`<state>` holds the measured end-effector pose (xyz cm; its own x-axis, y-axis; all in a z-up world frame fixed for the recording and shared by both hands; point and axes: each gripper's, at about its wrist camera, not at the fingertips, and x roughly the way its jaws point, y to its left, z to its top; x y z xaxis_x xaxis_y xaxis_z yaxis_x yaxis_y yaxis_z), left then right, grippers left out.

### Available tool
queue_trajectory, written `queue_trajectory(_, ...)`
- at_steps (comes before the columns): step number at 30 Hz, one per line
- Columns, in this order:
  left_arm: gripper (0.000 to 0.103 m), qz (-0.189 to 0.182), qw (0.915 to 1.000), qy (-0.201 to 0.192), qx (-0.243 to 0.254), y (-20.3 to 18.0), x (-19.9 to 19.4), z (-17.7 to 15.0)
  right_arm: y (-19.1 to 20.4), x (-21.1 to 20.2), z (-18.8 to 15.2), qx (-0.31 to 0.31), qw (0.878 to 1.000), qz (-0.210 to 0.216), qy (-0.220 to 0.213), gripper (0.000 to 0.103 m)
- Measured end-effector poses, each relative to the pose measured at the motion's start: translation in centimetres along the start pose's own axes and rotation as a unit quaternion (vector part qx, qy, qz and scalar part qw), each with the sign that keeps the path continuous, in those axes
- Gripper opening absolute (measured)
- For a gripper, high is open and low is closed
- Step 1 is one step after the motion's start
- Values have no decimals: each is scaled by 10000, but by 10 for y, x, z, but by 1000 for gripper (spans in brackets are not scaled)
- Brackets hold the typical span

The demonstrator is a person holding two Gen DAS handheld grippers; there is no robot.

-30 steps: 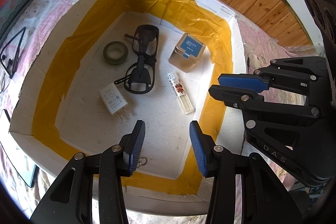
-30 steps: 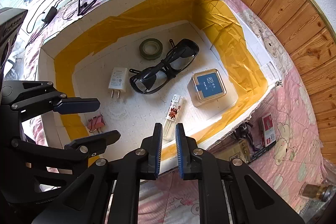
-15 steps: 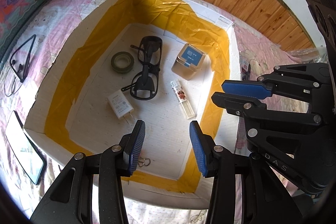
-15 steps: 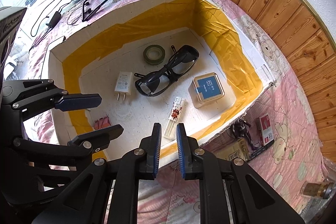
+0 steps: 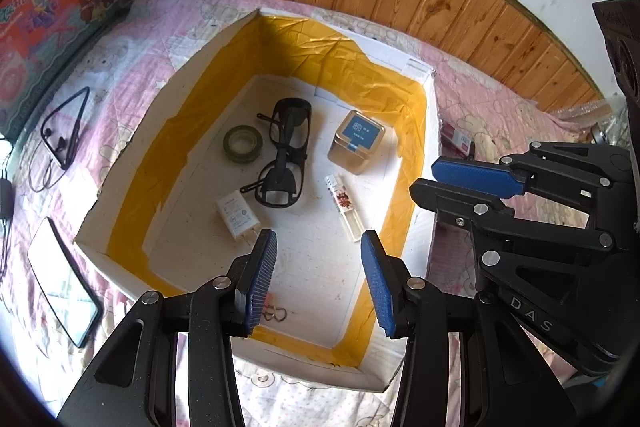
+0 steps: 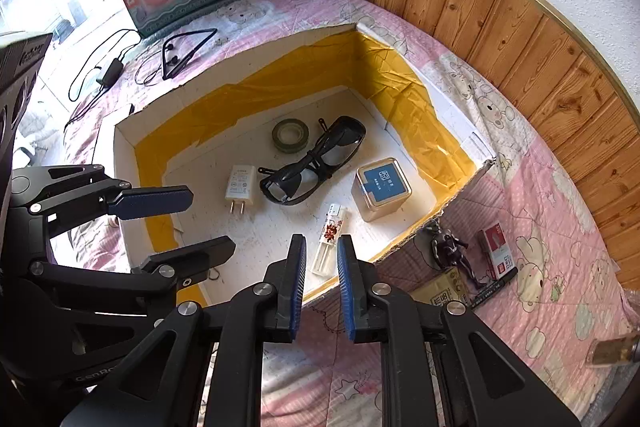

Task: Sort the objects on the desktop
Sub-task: 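Move both tools back from the box toward the tissue pack and marker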

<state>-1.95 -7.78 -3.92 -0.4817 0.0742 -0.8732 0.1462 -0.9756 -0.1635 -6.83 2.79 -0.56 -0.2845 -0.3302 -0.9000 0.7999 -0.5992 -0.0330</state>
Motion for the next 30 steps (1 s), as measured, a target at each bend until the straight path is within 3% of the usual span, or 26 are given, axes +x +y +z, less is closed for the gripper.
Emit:
queue_trajectory(7, 46, -160, 9977, -648, 116, -16, -27, 2, -17, -33, -16, 429, 9943, 460, -862, 22)
queue_trajectory(12, 46, -296, 9936, -1034, 337, -33, -38, 1, -41, -57, -35, 963, 9822, 866, -1360, 23)
queue_trajectory(18, 46, -538, 9865, -1302, 831, -67, -42, -1, -75, -70, -71, 1550, 9676, 962, -1747, 26)
queue_trajectory(23, 47, -868, 9820, -1105, 1263, -102, -23, -7, -119, -63, -99, 2133, 9587, 742, -1729, 27)
queue_trajectory(30, 48, -1125, 9828, -470, 1385, -134, 36, -7, -166, -14, -126, 2784, 9537, 398, -1069, 29)
